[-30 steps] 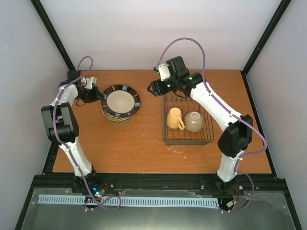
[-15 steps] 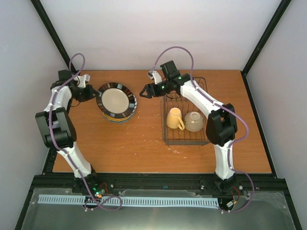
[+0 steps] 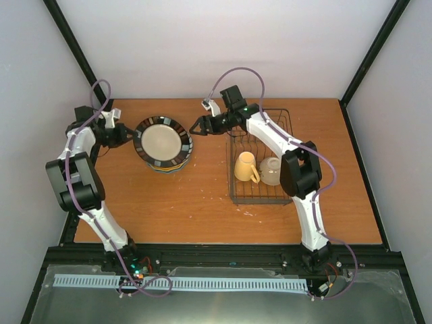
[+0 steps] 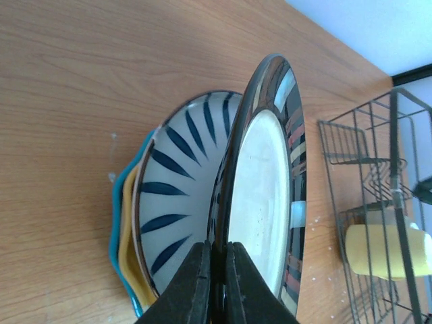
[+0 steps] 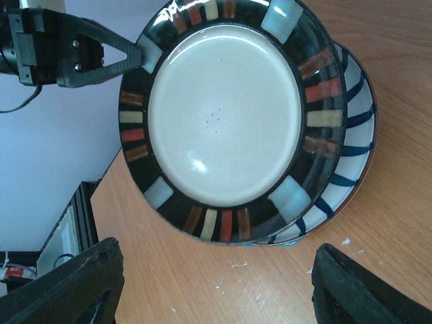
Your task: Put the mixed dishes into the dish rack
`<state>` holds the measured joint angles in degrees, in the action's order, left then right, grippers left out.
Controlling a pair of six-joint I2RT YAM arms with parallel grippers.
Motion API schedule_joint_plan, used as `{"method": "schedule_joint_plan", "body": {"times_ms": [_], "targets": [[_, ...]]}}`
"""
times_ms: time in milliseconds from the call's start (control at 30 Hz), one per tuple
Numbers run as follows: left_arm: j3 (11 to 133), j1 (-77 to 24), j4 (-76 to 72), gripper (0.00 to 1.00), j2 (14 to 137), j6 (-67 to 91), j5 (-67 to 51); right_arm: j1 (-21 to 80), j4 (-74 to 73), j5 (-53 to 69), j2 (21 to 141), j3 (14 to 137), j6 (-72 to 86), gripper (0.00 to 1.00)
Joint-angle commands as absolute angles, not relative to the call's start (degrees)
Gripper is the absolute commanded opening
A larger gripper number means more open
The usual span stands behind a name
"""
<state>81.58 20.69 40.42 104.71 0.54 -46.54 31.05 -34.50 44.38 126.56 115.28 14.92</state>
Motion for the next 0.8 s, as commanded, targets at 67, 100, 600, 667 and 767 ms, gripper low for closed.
{"method": "schedule_joint_plan", "body": {"times_ms": [67,100,600,667,767], "targets": [[78.4,23.29,32.67,0.01,100.37,1.95,-64.05,31.2,-33.41,46.03,129.41,117.98,15.79,0.76],[77.34,23.77,32.2,0.01,100.4,1.84,-65.05,31.2,-33.5,45.91,129.63,117.96,15.54,0.76],[73.05,25.18,24.03,0.01,101.0,5.91,-77.22,33.15,-31.49,47.72,134.06,120.32,17.18,0.76],[72.65,25.15,23.35,0.01,100.76,6.49,-77.97,33.53,-30.81,48.14,134.82,120.68,17.7,0.76],[72.01,25.14,22.46,0.01,100.4,7.36,-79.02,33.8,-29.09,49.3,135.62,121.23,19.14,0.76]]}}
